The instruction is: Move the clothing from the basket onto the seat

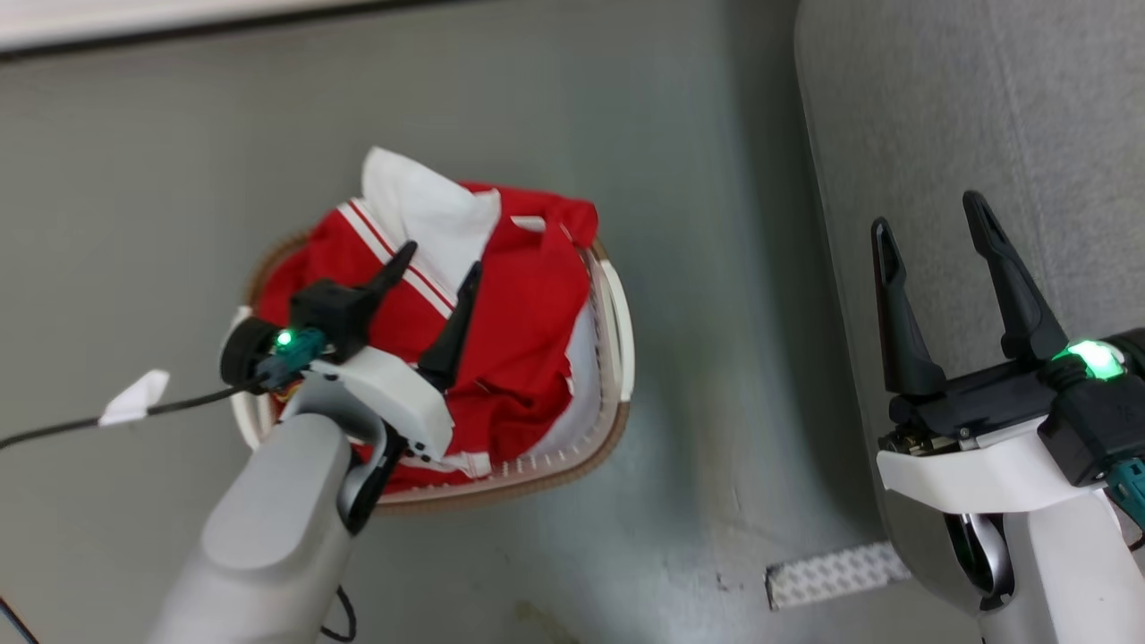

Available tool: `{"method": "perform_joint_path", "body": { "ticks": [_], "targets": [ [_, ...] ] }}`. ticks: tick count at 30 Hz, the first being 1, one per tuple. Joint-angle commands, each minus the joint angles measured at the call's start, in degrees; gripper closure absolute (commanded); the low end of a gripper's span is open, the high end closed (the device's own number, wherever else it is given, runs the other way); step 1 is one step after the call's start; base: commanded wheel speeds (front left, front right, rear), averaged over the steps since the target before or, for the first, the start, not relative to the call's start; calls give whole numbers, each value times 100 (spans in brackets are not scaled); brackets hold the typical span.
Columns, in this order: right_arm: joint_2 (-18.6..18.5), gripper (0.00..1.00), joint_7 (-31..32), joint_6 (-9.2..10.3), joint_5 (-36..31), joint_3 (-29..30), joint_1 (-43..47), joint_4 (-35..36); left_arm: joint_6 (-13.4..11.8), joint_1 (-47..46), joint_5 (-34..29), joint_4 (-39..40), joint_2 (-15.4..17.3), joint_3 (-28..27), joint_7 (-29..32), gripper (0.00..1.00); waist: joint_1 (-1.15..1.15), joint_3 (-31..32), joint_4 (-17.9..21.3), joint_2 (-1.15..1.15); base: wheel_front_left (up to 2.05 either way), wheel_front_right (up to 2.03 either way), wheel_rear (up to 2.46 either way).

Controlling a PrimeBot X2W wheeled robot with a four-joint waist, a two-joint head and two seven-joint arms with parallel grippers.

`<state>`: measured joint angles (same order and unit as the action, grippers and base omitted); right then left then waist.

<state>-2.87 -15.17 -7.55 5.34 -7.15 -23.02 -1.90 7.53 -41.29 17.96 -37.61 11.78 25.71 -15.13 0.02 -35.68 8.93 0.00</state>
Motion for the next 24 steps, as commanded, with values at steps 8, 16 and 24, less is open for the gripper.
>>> {"method": "perform_joint_path", "body": {
  "ticks": [8, 16, 24],
  "targets": [
    [-2, 0, 2, 12, 17, -97, -243, 381, -10, -697, 461, -837, 136, 802, -4, 0, -2, -904, 391, 0, 0, 0, 0],
    [-3, 0, 2, 12, 83, -64, -239, 681, -10, -1205, 738, -1581, 318, 1458, 53, 0, -2, -1299, 430, 0, 0, 0, 0],
    [-4, 0, 2, 12, 201, -65, -303, 771, -10, -1496, 946, -2011, 518, 2036, 171, 0, -2, -1543, 471, 0, 0, 0, 0]
  ]
}}
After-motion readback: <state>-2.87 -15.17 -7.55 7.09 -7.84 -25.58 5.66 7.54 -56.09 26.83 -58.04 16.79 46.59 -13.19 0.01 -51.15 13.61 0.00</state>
